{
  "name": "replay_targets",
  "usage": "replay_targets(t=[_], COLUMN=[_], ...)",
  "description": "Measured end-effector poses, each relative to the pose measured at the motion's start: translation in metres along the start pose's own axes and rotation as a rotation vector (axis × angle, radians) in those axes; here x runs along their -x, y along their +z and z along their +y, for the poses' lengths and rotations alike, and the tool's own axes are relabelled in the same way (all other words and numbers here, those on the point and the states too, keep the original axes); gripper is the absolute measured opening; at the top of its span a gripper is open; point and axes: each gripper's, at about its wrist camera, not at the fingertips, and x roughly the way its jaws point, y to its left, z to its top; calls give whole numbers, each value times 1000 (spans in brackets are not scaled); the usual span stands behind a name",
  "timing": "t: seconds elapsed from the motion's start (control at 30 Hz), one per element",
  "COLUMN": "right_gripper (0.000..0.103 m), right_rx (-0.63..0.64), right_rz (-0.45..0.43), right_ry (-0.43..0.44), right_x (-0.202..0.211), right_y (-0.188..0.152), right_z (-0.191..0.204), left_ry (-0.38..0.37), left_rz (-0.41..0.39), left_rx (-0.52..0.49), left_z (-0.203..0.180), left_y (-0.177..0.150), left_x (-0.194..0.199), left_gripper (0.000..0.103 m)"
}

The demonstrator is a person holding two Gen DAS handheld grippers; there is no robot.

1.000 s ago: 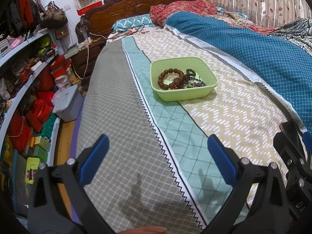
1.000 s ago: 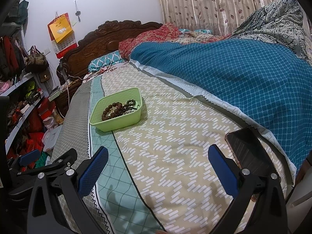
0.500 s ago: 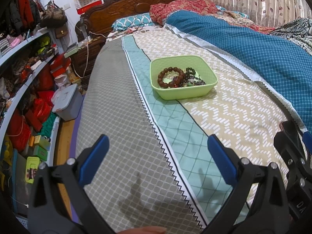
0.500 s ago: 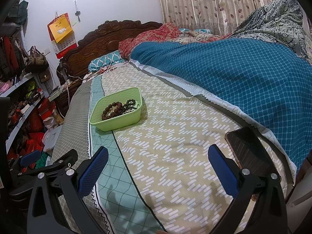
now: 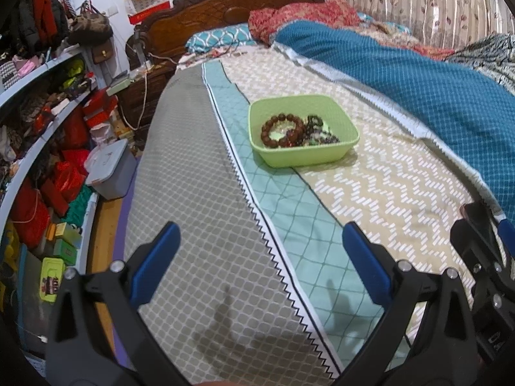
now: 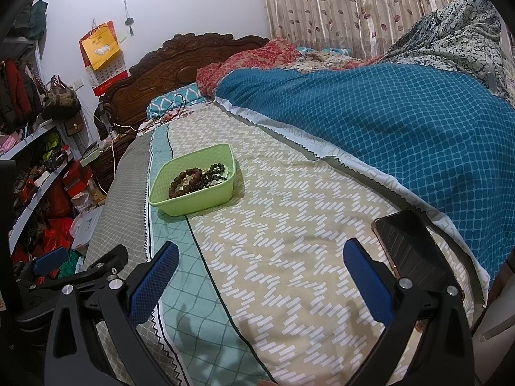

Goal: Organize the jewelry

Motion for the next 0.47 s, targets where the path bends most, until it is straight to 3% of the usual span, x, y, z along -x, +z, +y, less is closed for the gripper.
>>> replay_targets(t=[0.2,0.47], right_gripper=[79,79], right_rx=[-4,-6], right_rz=[-2,-7], right_ry=[-1,-3], right_x=[2,3], right_y=[2,6], right_z=[-2,-4], left_ry=[9,16], left_rz=[-21,46], left_rx=[-24,-23], left_z=[-4,-2], left_y=[2,4], left_x=[4,-3], left_gripper=[95,95])
